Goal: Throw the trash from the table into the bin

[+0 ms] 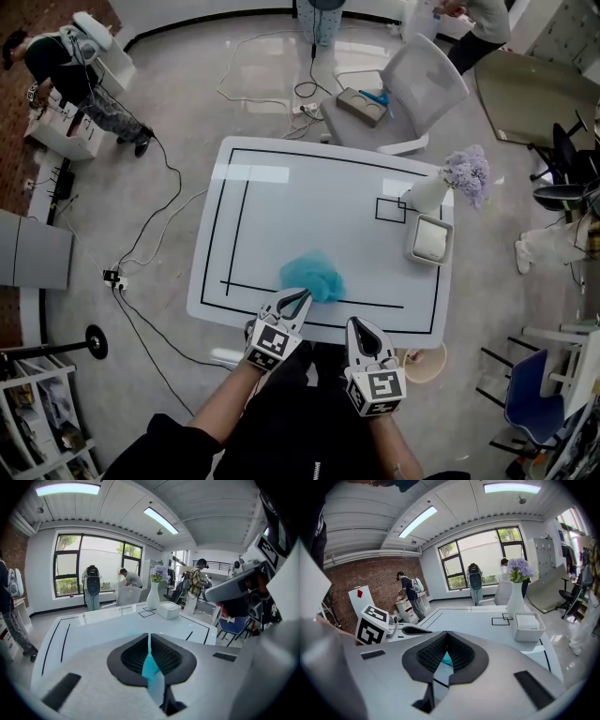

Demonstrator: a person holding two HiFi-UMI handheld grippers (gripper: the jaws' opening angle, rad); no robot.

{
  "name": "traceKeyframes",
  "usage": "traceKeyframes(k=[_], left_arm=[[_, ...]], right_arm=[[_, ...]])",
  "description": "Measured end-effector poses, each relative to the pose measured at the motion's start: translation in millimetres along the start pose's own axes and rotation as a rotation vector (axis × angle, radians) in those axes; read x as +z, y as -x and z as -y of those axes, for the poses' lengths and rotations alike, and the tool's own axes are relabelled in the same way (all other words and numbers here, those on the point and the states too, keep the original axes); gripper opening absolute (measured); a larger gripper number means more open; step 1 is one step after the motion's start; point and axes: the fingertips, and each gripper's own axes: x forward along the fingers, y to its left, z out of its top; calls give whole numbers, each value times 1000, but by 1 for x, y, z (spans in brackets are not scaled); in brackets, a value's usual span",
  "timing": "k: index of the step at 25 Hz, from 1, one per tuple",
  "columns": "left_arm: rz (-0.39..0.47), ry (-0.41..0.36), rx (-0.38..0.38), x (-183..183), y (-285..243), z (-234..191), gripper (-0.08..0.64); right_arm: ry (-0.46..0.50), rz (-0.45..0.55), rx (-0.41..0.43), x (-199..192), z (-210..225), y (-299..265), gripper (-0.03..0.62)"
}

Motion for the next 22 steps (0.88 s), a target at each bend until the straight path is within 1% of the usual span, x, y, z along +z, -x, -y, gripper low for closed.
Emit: traceKeyframes(k=[2, 3, 5, 8, 9, 11, 15, 19, 22], left_arm=[[-21, -22, 6, -2, -6, -1, 11], [-18, -18, 6, -3, -8, -1, 36], [-11, -1, -4, -7, -12, 2, 123], [-34, 23, -10, -15, -14, 2, 225], [-38, 27, -6, -17, -15, 1, 245], [-31, 23, 4, -17, -17, 0, 262], [-20, 25, 8, -15, -13, 0, 275], [-12, 4, 61, -3, 0, -14, 292], [-26, 18, 46, -12, -13, -18, 338]], right_arm=[[2, 2, 6, 2, 3, -3, 9], [3, 1, 9, 2, 4, -4, 9], [4, -4, 15, 1, 3, -5, 9], [2, -11, 20, -2, 0, -6, 9], [2, -14, 19, -4, 0, -5, 9], [0, -19, 16, -6, 1, -5, 9], [-8, -28, 7, -12, 5, -3, 9], [-11, -27, 3, -13, 6, 0, 9], [-12, -25, 3, -13, 6, 1, 8]])
